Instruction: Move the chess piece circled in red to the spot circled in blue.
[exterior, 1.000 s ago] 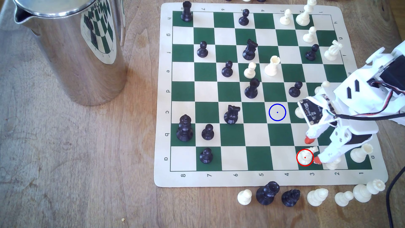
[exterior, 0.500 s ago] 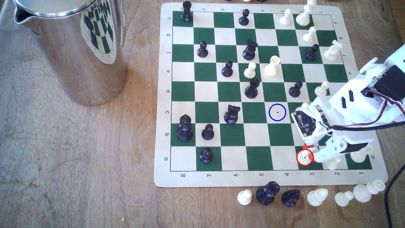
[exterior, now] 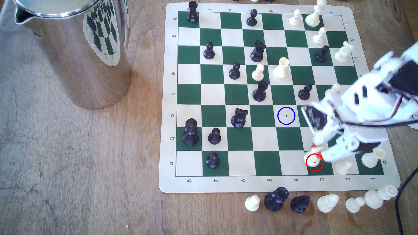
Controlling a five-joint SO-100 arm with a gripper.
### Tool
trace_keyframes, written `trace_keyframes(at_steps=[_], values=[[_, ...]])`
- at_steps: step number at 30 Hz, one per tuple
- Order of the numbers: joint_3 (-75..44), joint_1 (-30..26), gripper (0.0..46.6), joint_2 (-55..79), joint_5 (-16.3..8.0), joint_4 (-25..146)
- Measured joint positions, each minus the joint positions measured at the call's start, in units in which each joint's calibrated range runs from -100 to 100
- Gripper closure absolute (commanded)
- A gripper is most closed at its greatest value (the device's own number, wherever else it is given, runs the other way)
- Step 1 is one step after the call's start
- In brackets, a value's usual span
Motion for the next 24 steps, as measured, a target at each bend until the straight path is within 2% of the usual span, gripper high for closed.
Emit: trace_keyframes(at_steps=[4, 8, 14, 24], values=[[-0.99, 0.07, 46.4, -3.44, 0.0, 2.95], [-2.44, 2.58, 46.4, -6.95, 0.29, 5.66], [-4.16, 8.19, 46.4, -10.64, 2.15, 7.89], [-4.07, 15.04, 46.4, -7.12, 4.35, 4.94]])
